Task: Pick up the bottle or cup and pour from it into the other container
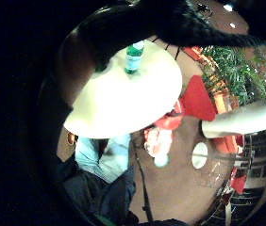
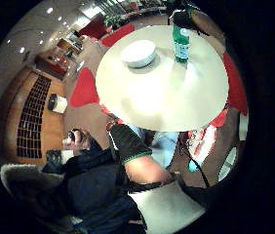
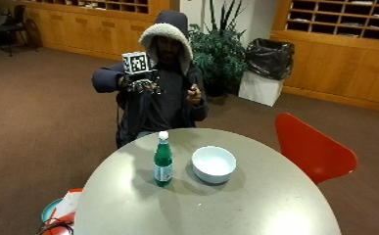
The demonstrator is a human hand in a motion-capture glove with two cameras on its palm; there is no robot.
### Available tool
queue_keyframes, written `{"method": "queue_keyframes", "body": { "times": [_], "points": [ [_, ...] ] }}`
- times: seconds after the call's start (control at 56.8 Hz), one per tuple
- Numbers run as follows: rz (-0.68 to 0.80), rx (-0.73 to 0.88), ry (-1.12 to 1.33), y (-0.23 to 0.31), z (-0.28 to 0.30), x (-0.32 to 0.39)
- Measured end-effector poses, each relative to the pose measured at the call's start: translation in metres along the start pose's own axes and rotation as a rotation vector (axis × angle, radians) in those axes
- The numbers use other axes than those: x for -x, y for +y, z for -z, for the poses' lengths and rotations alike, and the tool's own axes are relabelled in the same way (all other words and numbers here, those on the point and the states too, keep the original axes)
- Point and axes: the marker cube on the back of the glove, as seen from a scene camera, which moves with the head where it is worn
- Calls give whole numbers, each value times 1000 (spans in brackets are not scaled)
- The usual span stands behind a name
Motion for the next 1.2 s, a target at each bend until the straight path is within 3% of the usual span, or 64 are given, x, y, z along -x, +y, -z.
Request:
{"method": "queue_keyframes", "body": {
  "times": [0.035,0.123,0.229,0.299,0.37,0.387,0.458,0.51,0.634,0.722,0.792,0.898,0.968,1.039,1.162,1.197],
  "points": [
    [-10,-8,2,-1,0,0],
    [148,33,3,4,2,-5],
    [153,42,1,6,2,-5],
    [102,58,-1,8,3,-4],
    [-133,-24,0,0,0,4],
    [-131,-31,0,1,-1,4],
    [124,8,8,4,-1,-6],
    [151,12,8,3,-1,-7],
    [82,33,2,1,0,-8],
    [-158,-41,0,-16,-3,-9],
    [10,49,-3,-12,-3,-24],
    [-187,-68,-23,-45,-17,-38],
    [-152,-116,-52,-66,-28,-55],
    [-80,-8,-128,-79,-40,-73],
    [33,-45,-284,-110,-84,-102],
    [-18,-92,-346,-122,-100,-106]
  ]
}}
